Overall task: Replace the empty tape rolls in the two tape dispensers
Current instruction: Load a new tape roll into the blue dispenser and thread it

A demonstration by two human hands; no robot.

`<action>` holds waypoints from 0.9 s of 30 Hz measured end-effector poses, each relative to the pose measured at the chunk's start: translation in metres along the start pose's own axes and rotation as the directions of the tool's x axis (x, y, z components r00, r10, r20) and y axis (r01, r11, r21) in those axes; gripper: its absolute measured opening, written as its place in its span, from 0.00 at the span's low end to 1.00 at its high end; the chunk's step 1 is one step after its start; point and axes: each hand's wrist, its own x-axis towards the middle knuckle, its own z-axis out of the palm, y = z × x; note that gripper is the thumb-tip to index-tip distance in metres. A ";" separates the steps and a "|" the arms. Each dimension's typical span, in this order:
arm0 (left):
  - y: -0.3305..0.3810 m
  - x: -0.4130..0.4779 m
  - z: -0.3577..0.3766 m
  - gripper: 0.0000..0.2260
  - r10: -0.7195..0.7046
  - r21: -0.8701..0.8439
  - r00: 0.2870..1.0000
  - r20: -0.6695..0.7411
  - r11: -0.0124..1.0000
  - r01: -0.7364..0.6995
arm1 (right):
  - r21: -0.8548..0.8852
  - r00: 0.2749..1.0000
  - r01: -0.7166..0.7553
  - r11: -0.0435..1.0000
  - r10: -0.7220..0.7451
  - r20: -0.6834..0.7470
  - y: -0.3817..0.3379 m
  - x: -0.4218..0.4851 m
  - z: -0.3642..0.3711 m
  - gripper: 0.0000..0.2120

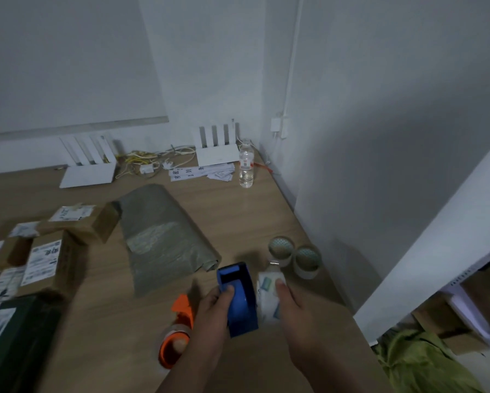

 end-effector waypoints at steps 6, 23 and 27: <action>0.018 -0.023 0.004 0.09 0.134 0.147 0.986 0.095 0.978 -0.147 | 0.014 0.999 0.011 1.000 -0.011 0.034 -0.007 -0.011 0.024 0.13; 0.026 -0.059 -0.010 0.09 0.316 0.224 0.926 0.208 0.906 -0.359 | -0.151 0.945 0.324 0.934 -0.310 0.108 -0.002 -0.040 0.057 0.10; 0.027 -0.062 -0.015 0.10 0.363 0.276 0.902 0.232 0.865 -0.419 | -0.196 0.942 0.316 0.928 -0.282 0.184 -0.005 -0.042 0.050 0.10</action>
